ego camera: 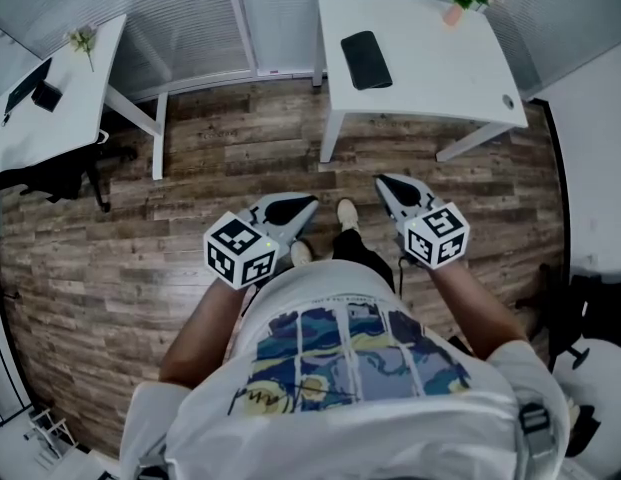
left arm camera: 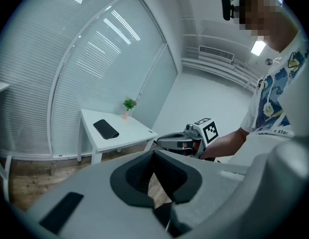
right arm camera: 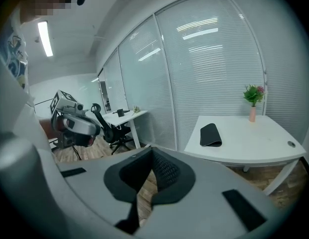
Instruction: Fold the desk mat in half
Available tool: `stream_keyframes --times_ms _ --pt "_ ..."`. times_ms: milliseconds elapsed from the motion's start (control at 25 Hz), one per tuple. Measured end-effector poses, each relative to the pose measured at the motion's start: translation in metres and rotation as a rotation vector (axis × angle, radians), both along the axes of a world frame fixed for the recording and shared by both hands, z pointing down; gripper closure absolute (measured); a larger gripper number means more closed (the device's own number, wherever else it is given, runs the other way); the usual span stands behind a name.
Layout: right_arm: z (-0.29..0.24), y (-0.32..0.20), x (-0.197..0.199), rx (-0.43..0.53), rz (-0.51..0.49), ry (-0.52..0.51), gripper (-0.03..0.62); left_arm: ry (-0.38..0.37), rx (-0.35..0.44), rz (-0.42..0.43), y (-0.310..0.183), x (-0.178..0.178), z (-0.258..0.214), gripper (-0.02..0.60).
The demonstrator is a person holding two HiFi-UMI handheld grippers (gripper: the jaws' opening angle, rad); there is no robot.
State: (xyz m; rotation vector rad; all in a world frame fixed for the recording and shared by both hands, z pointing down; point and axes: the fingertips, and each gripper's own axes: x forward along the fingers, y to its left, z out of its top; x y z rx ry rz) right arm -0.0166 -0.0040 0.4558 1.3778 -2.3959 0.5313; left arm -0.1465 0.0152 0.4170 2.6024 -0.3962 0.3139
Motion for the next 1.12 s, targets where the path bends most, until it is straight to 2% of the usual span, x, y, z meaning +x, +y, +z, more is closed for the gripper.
stream_keyframes --times_ms 480,1120 --pt "-0.018 -0.003 -0.011 0.038 -0.015 -0.005 0.594 0.005 0.003 0.000 -0.003 -0.005 -0.002 0.578" --pt "-0.018 -0.045 0.011 0.051 -0.044 0.023 0.595 -0.001 -0.011 -0.024 -0.037 0.014 0.003 0.578"
